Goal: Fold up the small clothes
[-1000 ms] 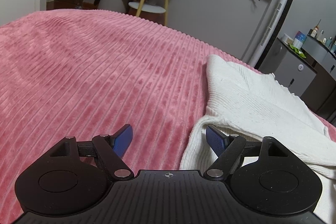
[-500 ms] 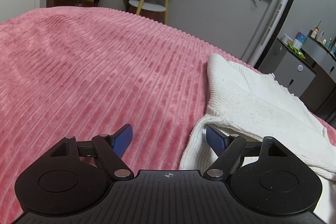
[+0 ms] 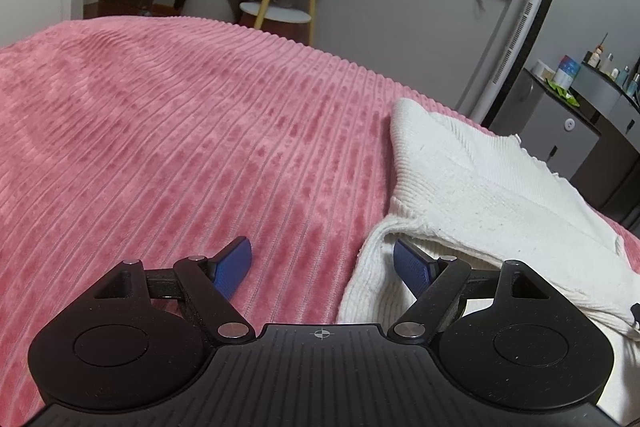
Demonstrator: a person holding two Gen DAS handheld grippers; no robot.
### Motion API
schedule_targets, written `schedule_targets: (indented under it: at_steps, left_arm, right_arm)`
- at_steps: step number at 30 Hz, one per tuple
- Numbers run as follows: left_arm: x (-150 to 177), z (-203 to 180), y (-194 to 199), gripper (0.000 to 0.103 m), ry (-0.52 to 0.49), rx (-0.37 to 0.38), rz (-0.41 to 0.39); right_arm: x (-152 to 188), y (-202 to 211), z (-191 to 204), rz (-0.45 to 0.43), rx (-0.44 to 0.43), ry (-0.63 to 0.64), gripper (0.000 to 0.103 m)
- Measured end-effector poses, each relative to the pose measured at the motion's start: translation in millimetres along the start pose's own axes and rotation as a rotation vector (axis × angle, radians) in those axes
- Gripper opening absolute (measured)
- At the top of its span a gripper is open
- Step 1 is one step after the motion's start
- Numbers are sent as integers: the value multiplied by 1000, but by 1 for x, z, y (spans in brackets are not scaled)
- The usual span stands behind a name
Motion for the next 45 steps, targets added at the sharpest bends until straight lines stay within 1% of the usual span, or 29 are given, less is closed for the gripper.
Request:
schedule_targets:
  at_steps: [4,7,9,11,13,14,15,16,17,18,19,20,24,25,27,29,31,33,36,37,39,41,45]
  left_arm:
    - [2,-2,-3,84,-31,-10,-6]
    - [5,-4,-4,84,-64,-10,-22]
    - [8,-4,-2,84,-81,-9,-22]
    - [8,-3,9,82,-86,-20,6]
    - [9,1,27,82,-36,5,9]
    - [10,2,34,82,-12,17,19]
    - [12,2,43,82,3,30,29]
    - [14,2,52,82,6,44,37]
    - [16,0,63,83,0,59,41]
    - [19,-1,76,85,-9,73,39]
    - [22,-1,88,88,-22,79,39]
    - [25,-1,101,89,-36,82,38]
    - [34,7,145,93,-56,77,9]
    - [36,10,152,93,-52,75,4]
    - [41,15,161,93,-35,62,5]
    - [45,18,167,93,-17,52,-1]
    - [51,18,170,93,-28,32,-12]
    - [58,14,170,93,-70,4,-15]
    - [66,7,163,93,-127,-6,23]
    - [68,6,160,93,-133,-7,32]
    - [70,8,156,93,-137,-17,45]
    - [72,9,154,93,-142,-20,52]
    - [75,9,155,93,-140,-15,57]
  right_arm:
    - [4,-6,8,-29,23,151,12]
    - [5,-4,16,-30,46,219,12]
    - [3,-3,19,4,63,270,12]
    - [-4,8,20,64,107,291,12]
    - [-6,33,12,108,117,224,19]
    - [-2,47,5,130,95,178,25]
    - [5,61,-2,155,62,131,29]
    - [15,77,-9,183,22,83,30]
    - [26,91,-15,213,-16,47,35]
    - [39,103,-22,251,-48,12,41]
    - [51,114,-29,282,-65,-23,43]
    - [63,125,-36,312,-82,-54,45]
    - [101,146,-59,441,-119,-140,45]
    - [108,150,-61,470,-115,-135,45]
    - [118,157,-64,502,-110,-114,45]
    - [126,160,-62,528,-124,-95,45]
    - [133,161,-60,556,-154,-89,45]
    - [139,161,-58,574,-152,-86,45]
    - [140,164,-56,571,-162,-70,45]
    - [140,164,-57,577,-169,-74,45]
    - [143,165,-58,600,-175,-92,41]
    - [146,166,-59,619,-184,-99,41]
    - [151,172,-58,653,-196,-71,41]
Point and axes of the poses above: each gripper's, at about its wrist camera, not at the fingertips, and y roughly against the way its jaws point, z to its left, x to its underside, the point moved 7 cm from there along -y, roughly the way its jaws point, and after that the axes turned 2 degrees about z, right-handed, at the moved point
